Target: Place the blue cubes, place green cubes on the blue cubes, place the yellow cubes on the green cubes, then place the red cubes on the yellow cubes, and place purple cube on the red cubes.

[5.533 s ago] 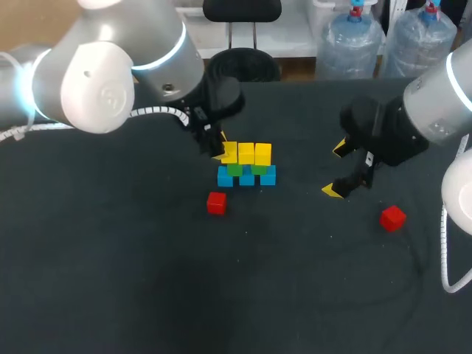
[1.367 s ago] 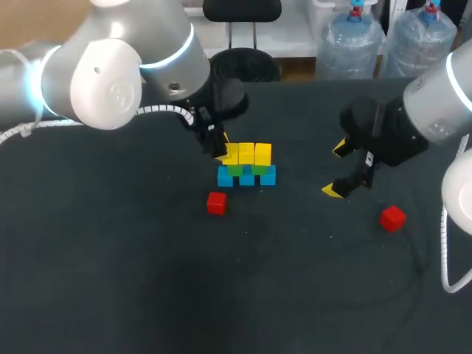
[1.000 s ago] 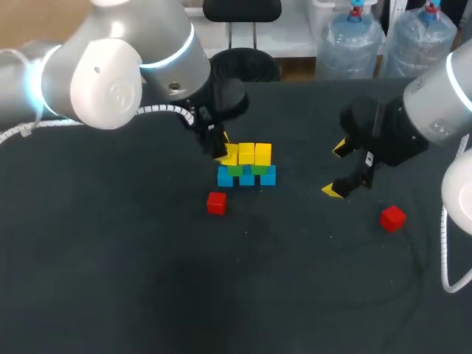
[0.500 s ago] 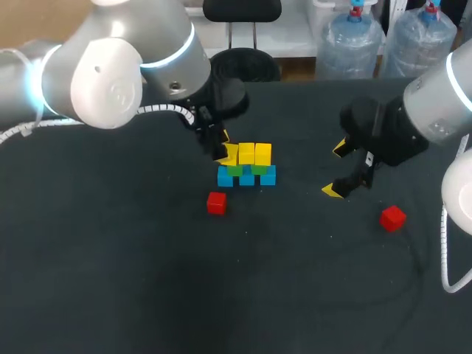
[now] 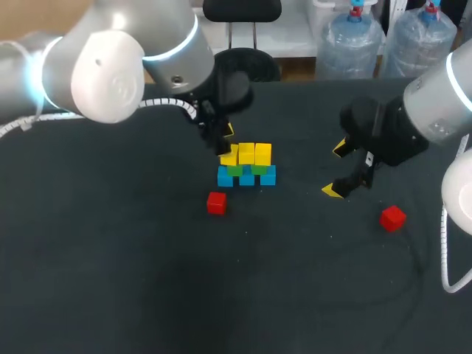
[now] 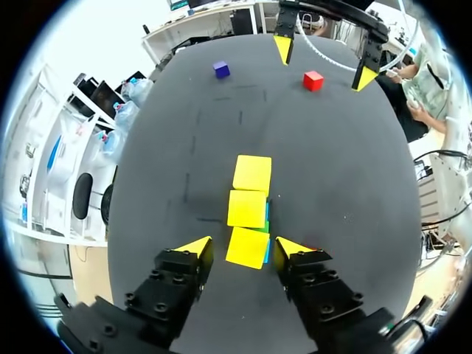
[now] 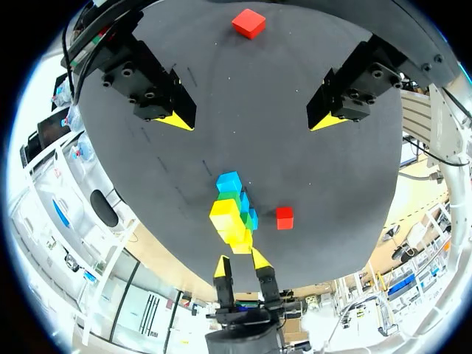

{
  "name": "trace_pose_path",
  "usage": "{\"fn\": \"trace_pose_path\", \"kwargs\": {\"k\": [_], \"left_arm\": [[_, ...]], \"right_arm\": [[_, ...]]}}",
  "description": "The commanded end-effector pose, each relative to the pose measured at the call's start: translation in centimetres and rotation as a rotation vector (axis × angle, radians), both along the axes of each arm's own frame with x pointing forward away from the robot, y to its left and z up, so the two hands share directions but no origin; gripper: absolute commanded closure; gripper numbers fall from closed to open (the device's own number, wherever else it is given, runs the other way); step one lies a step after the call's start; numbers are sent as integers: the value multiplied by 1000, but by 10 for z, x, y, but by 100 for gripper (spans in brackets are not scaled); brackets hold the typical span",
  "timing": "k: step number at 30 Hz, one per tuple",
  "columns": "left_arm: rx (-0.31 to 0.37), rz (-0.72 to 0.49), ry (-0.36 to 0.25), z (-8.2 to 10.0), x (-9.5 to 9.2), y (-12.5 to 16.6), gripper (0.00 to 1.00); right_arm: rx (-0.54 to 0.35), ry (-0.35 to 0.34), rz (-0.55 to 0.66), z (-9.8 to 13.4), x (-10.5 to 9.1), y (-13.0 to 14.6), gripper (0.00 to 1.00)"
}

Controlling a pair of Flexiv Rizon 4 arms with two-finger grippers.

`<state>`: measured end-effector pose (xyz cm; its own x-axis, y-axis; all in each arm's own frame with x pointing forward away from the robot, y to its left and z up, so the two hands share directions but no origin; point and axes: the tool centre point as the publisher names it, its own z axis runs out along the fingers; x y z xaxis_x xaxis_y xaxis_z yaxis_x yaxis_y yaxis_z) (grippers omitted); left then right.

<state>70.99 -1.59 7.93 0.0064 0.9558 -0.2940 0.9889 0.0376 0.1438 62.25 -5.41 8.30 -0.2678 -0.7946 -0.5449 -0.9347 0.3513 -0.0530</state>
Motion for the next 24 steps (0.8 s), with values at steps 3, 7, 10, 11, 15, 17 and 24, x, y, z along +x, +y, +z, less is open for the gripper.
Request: {"fn": "trace_pose_path", "kwargs": {"k": [3,7,10,11,15,17,24], "left_arm": [[-9,-8,-22,14,-7,7,51],[-8,2,-34,20,-13,18,58],[0,23,-32,18,-16,30,65],[1,26,-30,17,-17,32,69],[10,42,-17,10,-19,42,96],[13,45,-14,7,-19,44,100],[15,50,-1,-4,-17,44,100]], "right_arm": [[0,-2,-2,0,-1,0,0],[0,-2,-2,0,-1,0,0],[0,-2,-2,0,-1,0,0],[0,-2,-2,0,-1,0,0],[0,-2,-2,0,-1,0,0],[0,-2,-2,0,-1,0,0],[0,-2,-2,0,-1,0,0]]}}
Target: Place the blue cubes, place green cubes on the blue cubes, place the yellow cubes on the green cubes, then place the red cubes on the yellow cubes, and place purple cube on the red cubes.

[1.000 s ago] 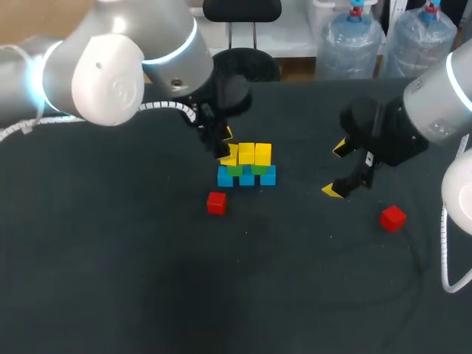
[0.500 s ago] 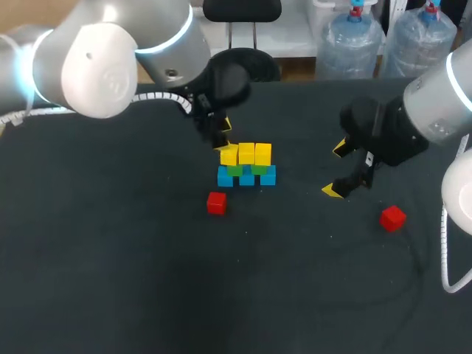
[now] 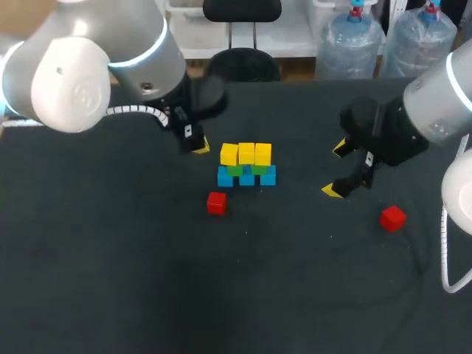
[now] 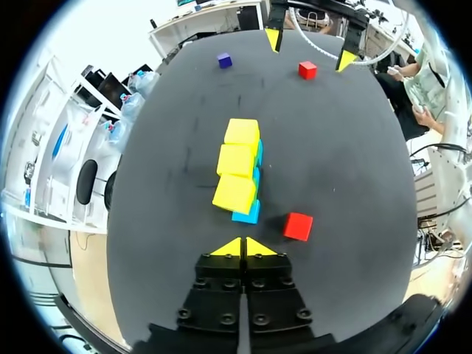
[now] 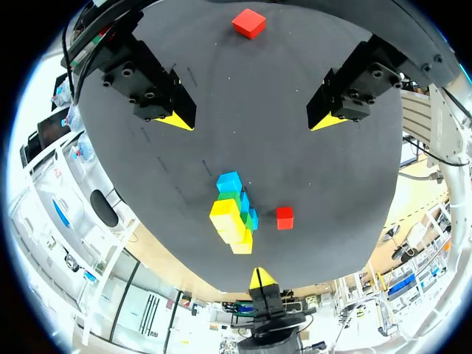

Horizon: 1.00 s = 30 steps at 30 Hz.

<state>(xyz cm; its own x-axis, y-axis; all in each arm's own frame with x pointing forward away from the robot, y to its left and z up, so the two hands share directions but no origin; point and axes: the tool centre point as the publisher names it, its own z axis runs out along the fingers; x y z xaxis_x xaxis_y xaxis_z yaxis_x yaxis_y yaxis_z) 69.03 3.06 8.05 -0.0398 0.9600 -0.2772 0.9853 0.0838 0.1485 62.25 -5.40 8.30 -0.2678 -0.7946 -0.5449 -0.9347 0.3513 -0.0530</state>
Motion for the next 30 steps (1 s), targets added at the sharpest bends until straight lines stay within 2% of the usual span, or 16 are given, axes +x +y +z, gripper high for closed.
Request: {"fn": "trace_pose_path", "kwargs": {"k": [1,30], "left_arm": [[-4,1,5,-6,2,-4,100],[-31,-6,33,-18,7,-18,100]], "right_arm": [[0,-2,-2,0,-1,0,0],[0,-2,-2,0,-1,0,0]]}}
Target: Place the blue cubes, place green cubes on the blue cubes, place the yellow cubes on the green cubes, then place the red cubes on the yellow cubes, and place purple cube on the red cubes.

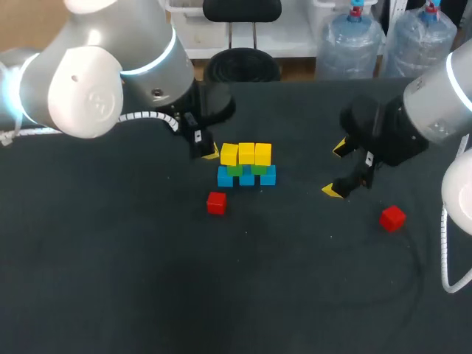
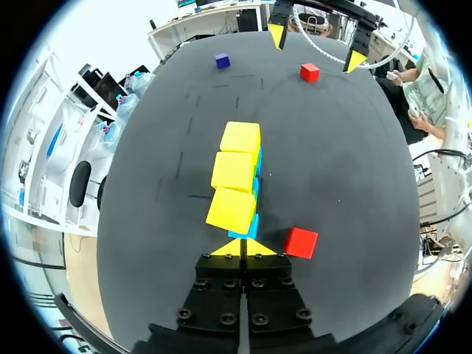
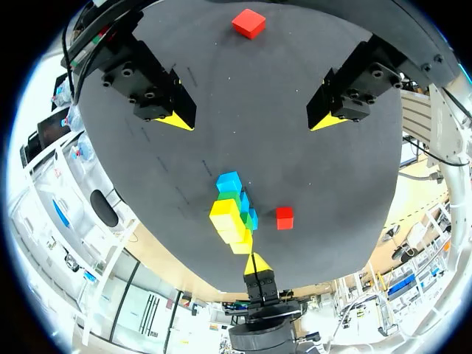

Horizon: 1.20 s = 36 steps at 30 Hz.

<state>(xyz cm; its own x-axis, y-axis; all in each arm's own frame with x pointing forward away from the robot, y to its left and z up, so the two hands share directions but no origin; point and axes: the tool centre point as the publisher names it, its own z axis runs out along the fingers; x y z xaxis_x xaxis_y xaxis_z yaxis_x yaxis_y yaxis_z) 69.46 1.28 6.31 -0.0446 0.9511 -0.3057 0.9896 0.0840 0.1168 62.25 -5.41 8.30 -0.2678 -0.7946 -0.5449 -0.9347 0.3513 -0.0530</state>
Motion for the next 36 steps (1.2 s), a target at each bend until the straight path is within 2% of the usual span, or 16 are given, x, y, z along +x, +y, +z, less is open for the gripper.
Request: {"fn": "trace_pose_path", "kwargs": {"k": [1,21,36], "left_arm": [[-1,-2,4,-1,2,-1,100],[-12,-7,4,0,3,-8,100],[-7,4,0,2,2,-3,100]], "right_arm": [[0,-2,-2,0,-1,0,0],[0,-2,-2,0,-1,0,0],[0,-2,-2,0,-1,0,0]]}}
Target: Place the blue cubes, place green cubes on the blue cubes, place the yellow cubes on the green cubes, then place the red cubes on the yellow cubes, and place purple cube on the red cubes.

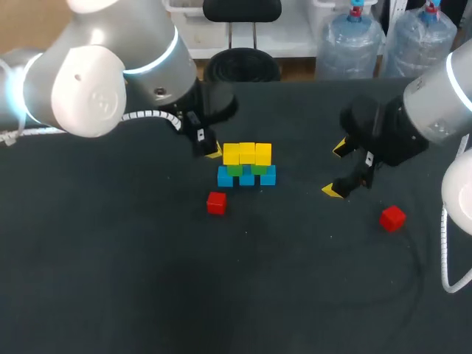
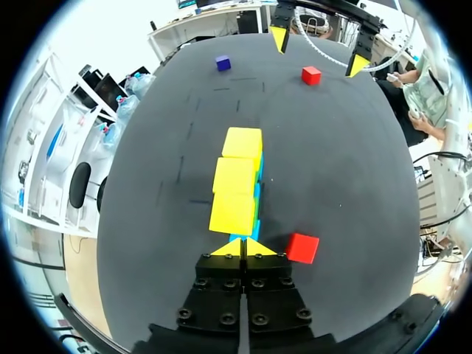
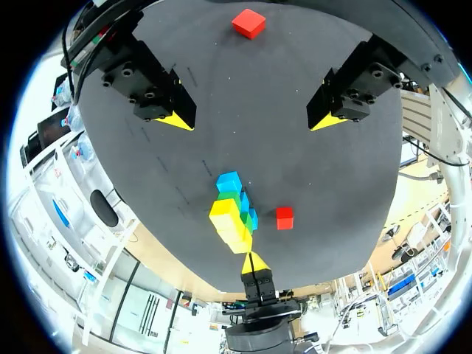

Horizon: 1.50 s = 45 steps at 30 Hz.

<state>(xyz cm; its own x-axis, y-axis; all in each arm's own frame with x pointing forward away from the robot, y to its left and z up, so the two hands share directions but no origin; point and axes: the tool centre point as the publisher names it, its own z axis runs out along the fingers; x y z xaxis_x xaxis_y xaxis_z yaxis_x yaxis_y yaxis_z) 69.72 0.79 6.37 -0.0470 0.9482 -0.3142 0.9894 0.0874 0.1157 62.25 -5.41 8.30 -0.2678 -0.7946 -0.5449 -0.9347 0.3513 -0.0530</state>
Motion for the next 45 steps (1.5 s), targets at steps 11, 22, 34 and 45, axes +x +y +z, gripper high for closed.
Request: {"fn": "trace_pose_path", "kwargs": {"k": [11,22,34,45], "left_arm": [[-3,17,-18,10,-5,10,100],[-3,19,-49,21,-24,16,100],[-10,-40,-53,19,-61,20,59],[-11,-94,-22,1,-66,9,44]], "right_arm": [[0,-2,-2,0,-1,0,0],[0,-2,-2,0,-1,0,0],[0,-2,-2,0,-1,0,0],[0,-2,-2,0,-1,0,0]]}}
